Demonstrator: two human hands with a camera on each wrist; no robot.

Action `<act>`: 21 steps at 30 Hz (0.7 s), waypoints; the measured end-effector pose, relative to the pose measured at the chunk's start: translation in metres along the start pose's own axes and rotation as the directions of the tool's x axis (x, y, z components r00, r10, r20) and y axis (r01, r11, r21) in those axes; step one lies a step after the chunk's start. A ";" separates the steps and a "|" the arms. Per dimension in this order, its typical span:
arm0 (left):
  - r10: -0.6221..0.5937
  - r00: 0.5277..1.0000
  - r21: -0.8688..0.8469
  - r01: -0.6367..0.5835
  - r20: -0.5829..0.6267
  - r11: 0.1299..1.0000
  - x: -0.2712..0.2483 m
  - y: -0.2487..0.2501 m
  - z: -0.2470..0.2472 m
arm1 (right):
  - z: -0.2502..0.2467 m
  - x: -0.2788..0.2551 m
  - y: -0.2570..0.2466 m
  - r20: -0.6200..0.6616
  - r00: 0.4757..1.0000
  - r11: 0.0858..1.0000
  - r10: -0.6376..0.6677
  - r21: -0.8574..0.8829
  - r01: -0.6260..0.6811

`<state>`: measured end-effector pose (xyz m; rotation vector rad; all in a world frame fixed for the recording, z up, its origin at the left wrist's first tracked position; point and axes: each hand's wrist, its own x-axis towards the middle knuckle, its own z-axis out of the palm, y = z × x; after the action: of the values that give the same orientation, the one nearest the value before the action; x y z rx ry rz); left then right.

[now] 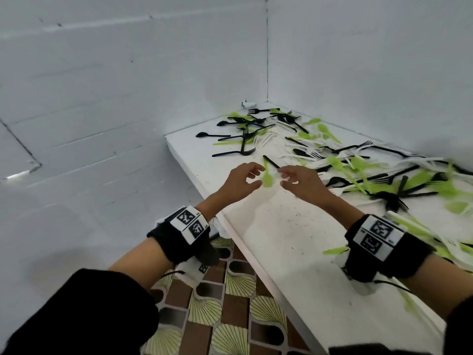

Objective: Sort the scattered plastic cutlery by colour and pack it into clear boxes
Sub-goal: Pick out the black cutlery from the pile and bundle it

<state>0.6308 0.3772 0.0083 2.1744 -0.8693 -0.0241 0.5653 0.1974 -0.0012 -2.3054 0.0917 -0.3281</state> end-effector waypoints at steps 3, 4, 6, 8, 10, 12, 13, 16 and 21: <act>0.013 1.000 -0.002 -0.013 0.016 1.000 0.022 -0.015 -0.011 | 0.009 0.022 0.001 -0.009 1.000 0.999 0.021 -0.024 -0.021; 0.024 1.000 -0.007 -0.024 0.017 1.000 0.029 -0.019 -0.013 | 0.011 0.029 0.001 -0.013 1.000 0.999 0.027 -0.031 -0.027; 0.049 0.999 -0.029 -0.048 0.022 0.998 0.042 -0.028 -0.016 | 0.015 0.042 0.002 -0.020 0.999 0.998 0.048 -0.032 -0.049; 0.067 0.997 -0.052 -0.065 0.033 0.997 0.056 -0.037 -0.015 | 0.018 0.050 0.003 -0.035 0.997 0.996 0.072 -0.041 -0.073; 0.086 0.995 -0.066 -0.082 0.056 0.994 0.072 -0.045 -0.012 | 0.020 0.056 0.005 -0.061 0.995 0.995 0.083 -0.050 -0.086; 0.120 0.989 -0.082 -0.113 0.087 0.990 0.090 -0.052 -0.009 | 0.021 0.063 0.008 -0.084 0.991 0.993 0.104 -0.055 -0.109; 0.136 0.985 -0.090 -0.127 0.108 0.988 0.100 -0.056 -0.007 | 0.021 0.066 0.010 -0.095 0.988 0.990 0.125 -0.057 -0.130; 0.184 0.967 -0.101 -0.169 0.178 0.981 0.134 -0.068 -0.001 | 0.019 0.078 0.017 -0.138 0.971 0.977 0.193 -0.070 -0.204; 0.285 0.907 -0.163 -0.245 0.309 0.956 0.193 -0.086 0.008 | 0.023 0.096 0.029 -0.223 0.923 0.935 0.313 -0.100 -0.341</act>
<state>0.8259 0.2978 -0.0071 1.9506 -1.3151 -0.3068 0.6649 0.1777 -0.0170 -2.3329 0.6157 -0.3934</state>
